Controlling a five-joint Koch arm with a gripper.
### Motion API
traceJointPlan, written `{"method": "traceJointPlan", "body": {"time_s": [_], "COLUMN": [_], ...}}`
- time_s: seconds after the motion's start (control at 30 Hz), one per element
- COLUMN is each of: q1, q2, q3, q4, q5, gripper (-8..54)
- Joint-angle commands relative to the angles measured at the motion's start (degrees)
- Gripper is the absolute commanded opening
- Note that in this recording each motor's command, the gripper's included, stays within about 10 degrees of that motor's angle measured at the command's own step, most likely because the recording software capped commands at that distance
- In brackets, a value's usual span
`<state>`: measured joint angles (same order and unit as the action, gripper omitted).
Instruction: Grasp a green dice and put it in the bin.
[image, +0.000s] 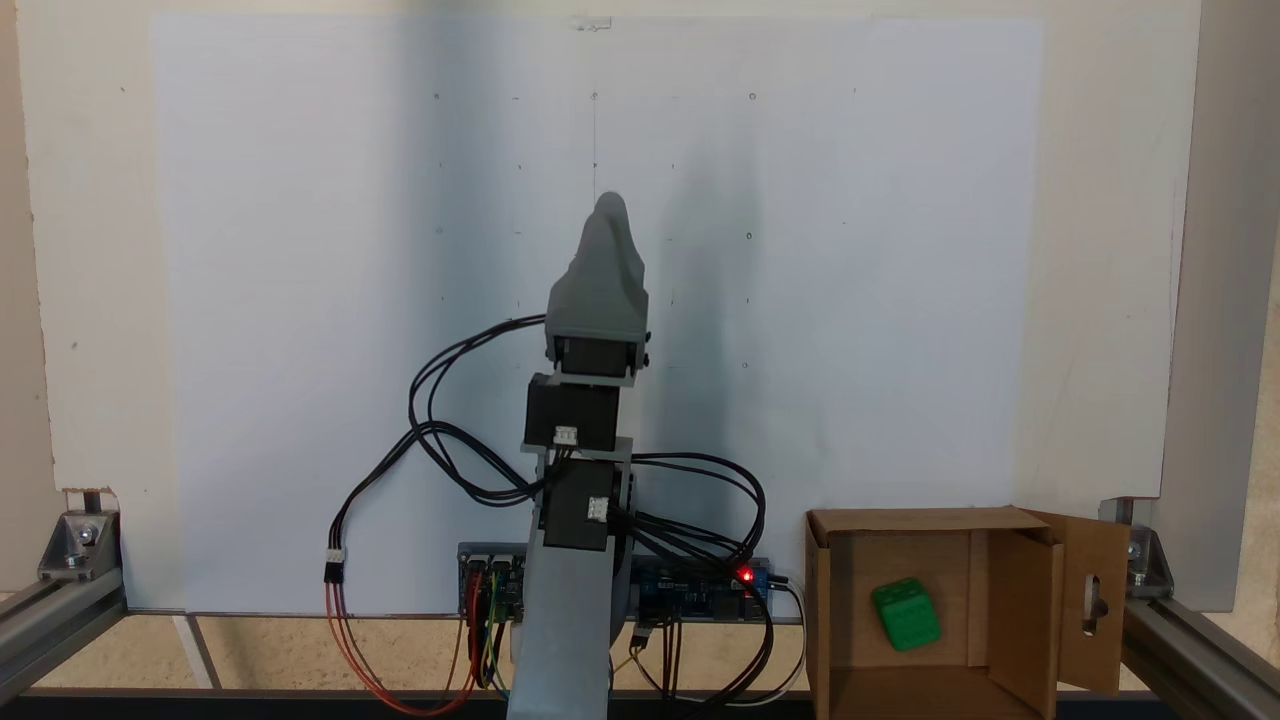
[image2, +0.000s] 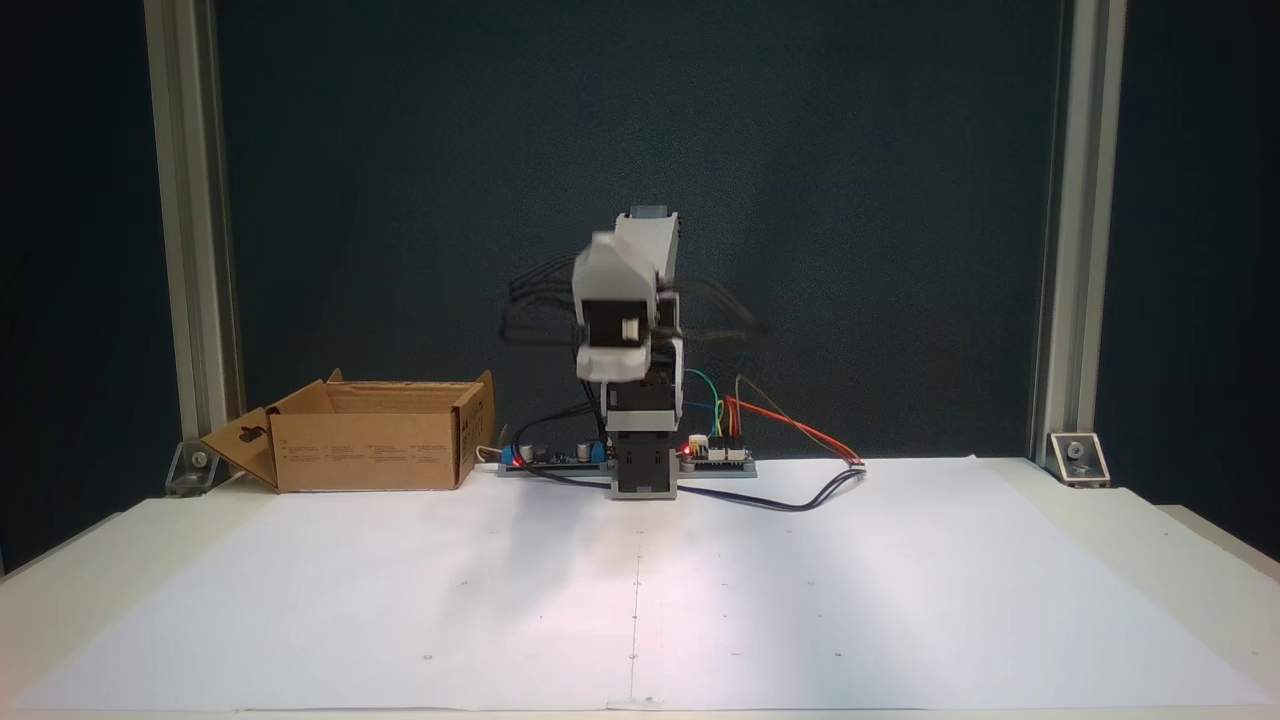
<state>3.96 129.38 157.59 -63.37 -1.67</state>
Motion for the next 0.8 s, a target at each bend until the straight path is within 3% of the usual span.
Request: {"method": "traceJointPlan", "body": {"time_s": [0.0, 0.2, 0.77], "q1": [-0.2, -0.3, -0.3], "q2": [6.5, 6.5, 6.4], "q3": [1.2, 8.3, 21.7], "q4": [-9.5, -22.9, -28.1], "q5": [1.8, 1.7, 0.9], "gripper": [43.2, 43.2, 44.6]}}
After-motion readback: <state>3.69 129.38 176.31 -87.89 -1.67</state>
